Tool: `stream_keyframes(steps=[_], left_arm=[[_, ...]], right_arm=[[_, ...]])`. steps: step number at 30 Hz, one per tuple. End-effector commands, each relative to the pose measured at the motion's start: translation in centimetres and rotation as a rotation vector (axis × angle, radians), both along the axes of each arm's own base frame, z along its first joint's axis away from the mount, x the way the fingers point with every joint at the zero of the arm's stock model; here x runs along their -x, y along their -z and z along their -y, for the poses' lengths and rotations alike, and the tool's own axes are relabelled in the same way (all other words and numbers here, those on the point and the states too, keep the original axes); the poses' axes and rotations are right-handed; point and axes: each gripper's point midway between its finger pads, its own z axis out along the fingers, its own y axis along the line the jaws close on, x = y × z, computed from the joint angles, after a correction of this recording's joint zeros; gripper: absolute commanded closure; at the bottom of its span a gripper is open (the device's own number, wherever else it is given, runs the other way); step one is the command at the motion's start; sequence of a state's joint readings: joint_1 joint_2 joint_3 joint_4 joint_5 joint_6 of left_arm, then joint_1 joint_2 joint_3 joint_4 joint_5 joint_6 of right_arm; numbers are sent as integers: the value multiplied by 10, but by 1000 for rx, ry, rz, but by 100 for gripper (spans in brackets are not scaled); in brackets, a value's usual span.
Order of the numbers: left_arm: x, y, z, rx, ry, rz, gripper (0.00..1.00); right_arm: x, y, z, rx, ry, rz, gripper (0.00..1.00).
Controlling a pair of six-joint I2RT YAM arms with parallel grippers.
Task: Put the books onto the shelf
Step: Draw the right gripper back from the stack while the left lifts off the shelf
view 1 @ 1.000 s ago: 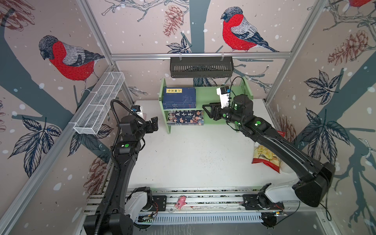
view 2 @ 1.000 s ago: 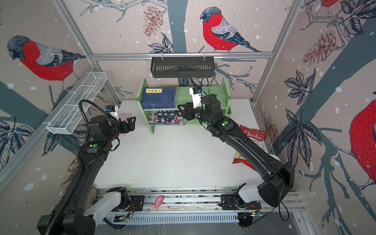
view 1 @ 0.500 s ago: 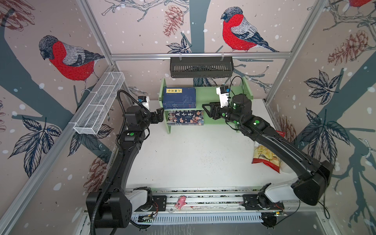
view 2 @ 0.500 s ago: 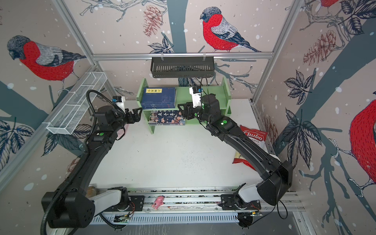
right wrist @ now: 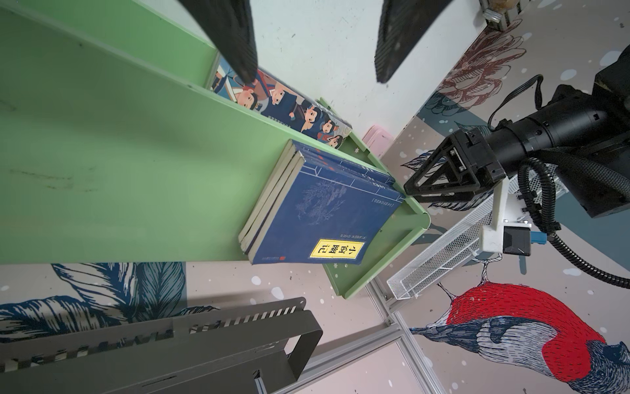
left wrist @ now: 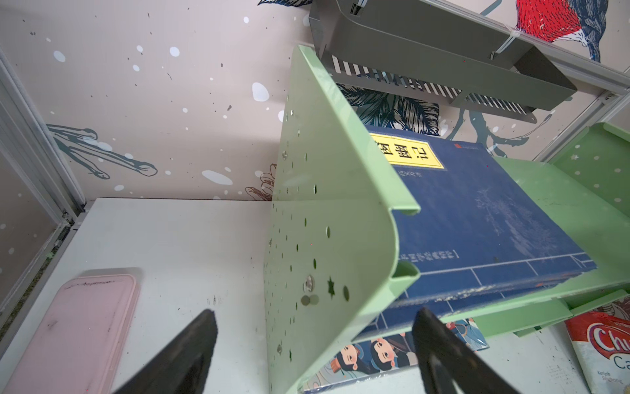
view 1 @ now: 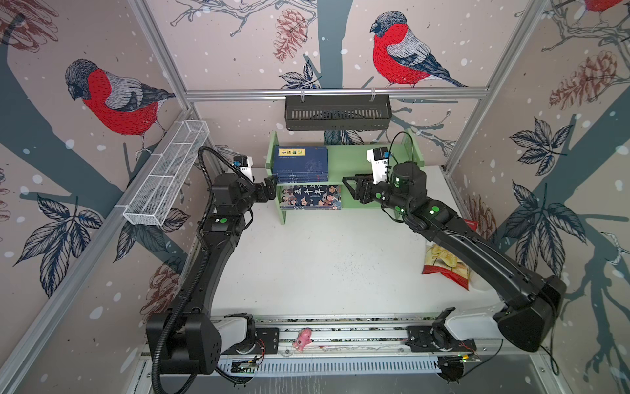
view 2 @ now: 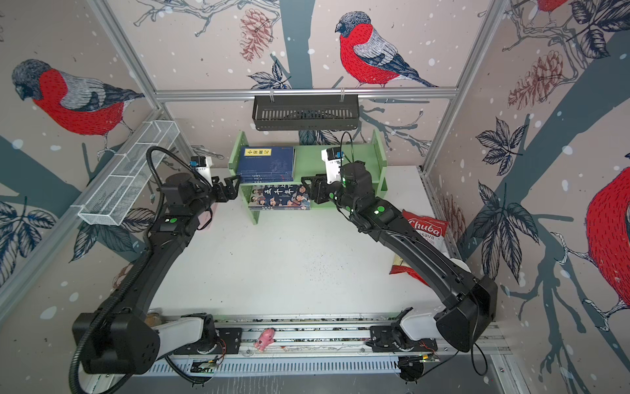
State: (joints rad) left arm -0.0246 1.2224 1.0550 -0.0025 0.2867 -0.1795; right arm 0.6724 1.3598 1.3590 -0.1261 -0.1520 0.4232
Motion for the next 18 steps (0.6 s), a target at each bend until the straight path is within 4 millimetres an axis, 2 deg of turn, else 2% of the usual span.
stream_keyframes(steps=[1, 18], left_arm=[[-6, -14, 0, -8, -6, 59, 10], [-10, -12, 0, -33, -23, 68, 11]], right_arm=[[1, -12, 2, -31, 10, 29, 43], [4, -10, 5, -34, 12, 24, 43]])
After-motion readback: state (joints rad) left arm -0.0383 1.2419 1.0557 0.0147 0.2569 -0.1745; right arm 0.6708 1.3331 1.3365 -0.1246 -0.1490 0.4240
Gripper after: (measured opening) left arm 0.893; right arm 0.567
